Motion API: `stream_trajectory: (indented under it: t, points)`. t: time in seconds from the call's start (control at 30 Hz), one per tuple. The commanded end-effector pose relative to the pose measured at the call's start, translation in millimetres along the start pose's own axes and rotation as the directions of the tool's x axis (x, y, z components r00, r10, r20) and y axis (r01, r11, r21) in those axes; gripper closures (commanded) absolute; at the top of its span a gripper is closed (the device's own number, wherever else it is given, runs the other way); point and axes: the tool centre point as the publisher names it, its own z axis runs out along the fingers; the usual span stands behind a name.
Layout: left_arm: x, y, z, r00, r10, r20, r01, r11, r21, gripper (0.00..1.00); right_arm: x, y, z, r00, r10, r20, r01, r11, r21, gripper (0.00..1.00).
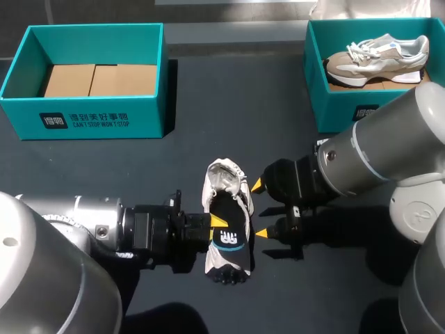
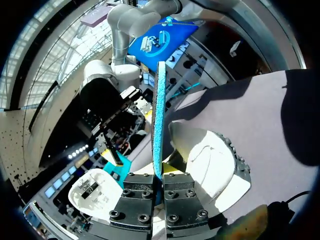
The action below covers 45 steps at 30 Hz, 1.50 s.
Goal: Take the shoe out of the shoebox, open the shoe tongue, remove and reinsert the insole, then place the shoe into the shoebox
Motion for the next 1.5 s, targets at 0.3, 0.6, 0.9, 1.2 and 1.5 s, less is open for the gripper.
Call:
stream_trajectory:
  t: [0.3,0.6,0.9,1.2,1.5]
  points:
    - [-4.9,6.0,2.0,0.999,0.011,0.03,-0.011,1.0,-0.006,0.99,1.5,0.0,0.4,1.0,0.0,0.003,0.0,1.0,0.0,0.0]
    - [-13.7,-22.7,-7.3,0.997,0.057,0.049,-0.059,0.998,0.026,0.84,1.5,0.0,0.4,1.0,0.0,0.003,0.0,1.0,0.0,0.0]
    - [-5.9,-27.1,2.7,0.999,0.045,0.001,-0.045,0.998,0.04,1.0,1.5,0.0,0.4,1.0,0.0,0.003,0.0,1.0,0.0,0.0]
    - [-2.1,13.6,6.2,0.998,0.04,-0.044,-0.041,0.999,-0.025,1.0,1.5,0.0,0.4,1.0,0.0,0.003,0.0,1.0,0.0,0.0]
    - [0.0,14.7,-0.4,0.998,0.041,-0.037,-0.043,0.998,-0.051,0.65,1.5,0.0,0.4,1.0,0.0,0.003,0.0,1.0,0.0,0.0]
